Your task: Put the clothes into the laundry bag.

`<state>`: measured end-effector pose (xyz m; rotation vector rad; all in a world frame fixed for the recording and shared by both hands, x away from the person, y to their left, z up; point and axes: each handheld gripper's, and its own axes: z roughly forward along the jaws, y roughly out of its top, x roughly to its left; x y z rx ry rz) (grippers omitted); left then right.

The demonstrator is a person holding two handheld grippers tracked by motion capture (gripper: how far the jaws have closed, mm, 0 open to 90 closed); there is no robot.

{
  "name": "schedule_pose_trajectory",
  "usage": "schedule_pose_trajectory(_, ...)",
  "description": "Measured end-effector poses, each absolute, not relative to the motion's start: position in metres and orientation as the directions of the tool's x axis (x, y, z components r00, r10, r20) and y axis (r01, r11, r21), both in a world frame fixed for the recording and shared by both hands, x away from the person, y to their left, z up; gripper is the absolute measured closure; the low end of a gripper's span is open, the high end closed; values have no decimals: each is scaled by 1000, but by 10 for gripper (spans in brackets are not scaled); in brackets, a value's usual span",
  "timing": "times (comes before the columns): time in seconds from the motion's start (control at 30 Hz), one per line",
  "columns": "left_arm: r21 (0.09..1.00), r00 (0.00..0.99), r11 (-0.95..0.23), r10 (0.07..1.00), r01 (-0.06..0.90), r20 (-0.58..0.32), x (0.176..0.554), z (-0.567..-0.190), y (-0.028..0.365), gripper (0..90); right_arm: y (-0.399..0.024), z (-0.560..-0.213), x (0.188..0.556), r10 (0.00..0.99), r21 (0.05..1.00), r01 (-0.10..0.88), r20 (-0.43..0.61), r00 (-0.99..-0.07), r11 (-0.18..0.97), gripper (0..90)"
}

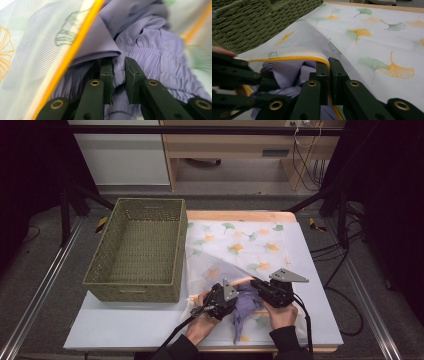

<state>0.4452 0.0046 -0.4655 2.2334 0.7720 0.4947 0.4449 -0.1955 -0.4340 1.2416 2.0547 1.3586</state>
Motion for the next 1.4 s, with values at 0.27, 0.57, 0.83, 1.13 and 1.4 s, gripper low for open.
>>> schedule_pose_trajectory(0.27, 747, 739, -550, 663, 373, 118, 445, -465, 7, 509, -195, -434, 445, 829, 874, 463, 147, -540, 146, 865)
schedule_pose_trajectory(0.57, 781, 808, -504, 589, 369, -1, 415, -442, 23, 329, -198, -433, 445, 835, 877, 459, 143, -532, 142, 860)
schedule_pose_trajectory(0.83, 726, 812, -550, 583, 412, -20, 419, -472, 8, 589, -196, -434, 445, 831, 874, 461, 141, -539, 151, 863)
schedule_pose_trajectory(1.13, 723, 784, -557, 620, 408, 35, 435, -476, 2, 889, -196, -434, 445, 828, 872, 466, 146, -541, 151, 875)
schedule_pose_trajectory(1.4, 747, 724, -521, 685, 412, 79, 455, -479, -7, 889, -195, -433, 445, 826, 872, 466, 150, -544, 148, 877)
